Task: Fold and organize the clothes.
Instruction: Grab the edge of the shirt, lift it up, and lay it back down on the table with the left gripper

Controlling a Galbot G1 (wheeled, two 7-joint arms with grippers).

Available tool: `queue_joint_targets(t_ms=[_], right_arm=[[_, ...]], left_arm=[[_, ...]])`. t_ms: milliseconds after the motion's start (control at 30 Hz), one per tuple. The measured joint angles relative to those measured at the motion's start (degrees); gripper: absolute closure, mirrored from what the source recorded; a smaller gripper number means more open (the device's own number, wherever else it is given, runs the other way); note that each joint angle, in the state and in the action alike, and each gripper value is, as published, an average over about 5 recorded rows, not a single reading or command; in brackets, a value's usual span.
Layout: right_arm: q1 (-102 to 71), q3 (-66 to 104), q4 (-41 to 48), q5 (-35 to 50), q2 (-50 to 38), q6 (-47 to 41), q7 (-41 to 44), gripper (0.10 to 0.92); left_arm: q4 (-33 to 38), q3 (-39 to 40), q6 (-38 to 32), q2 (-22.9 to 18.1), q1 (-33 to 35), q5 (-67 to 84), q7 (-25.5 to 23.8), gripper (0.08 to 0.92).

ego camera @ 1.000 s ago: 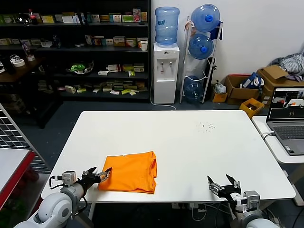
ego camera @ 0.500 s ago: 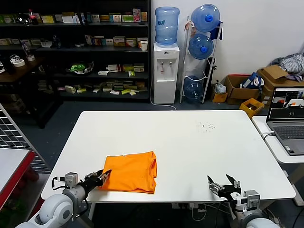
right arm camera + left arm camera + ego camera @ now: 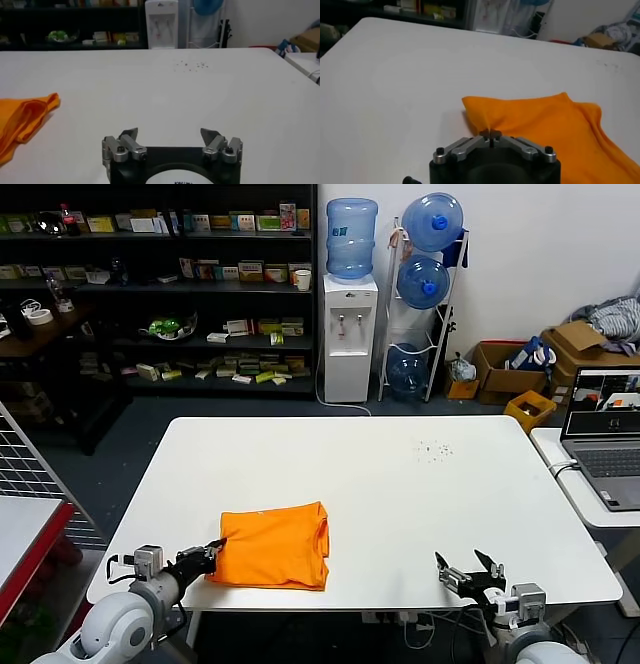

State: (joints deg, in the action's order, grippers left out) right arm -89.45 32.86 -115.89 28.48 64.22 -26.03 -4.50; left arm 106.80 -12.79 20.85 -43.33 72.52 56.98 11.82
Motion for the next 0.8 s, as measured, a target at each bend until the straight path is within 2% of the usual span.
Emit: queue_joint_targets(t_ms=[333,567,800], right_arm=[[1.27,-0.77,0.55,0.14,-0.86,0.54,-0.17,0.203],[2.48,-1.54,1.22,0.66,-1.54,1.17,-0.10,0.203],[2.93,-1.60,1.64,0.97,-2.27,1.89,0.13,0.203]], left_arm=[[6.88,-4.15,2.56,3.77,1.02,3.38,6.46,0.906],[8.65,-9.55,4.38,9.07,2.52,7.40,10.45,0.906],[7.28,-14.93,5.42,15.18,3.23,10.70,13.03,0.906]])
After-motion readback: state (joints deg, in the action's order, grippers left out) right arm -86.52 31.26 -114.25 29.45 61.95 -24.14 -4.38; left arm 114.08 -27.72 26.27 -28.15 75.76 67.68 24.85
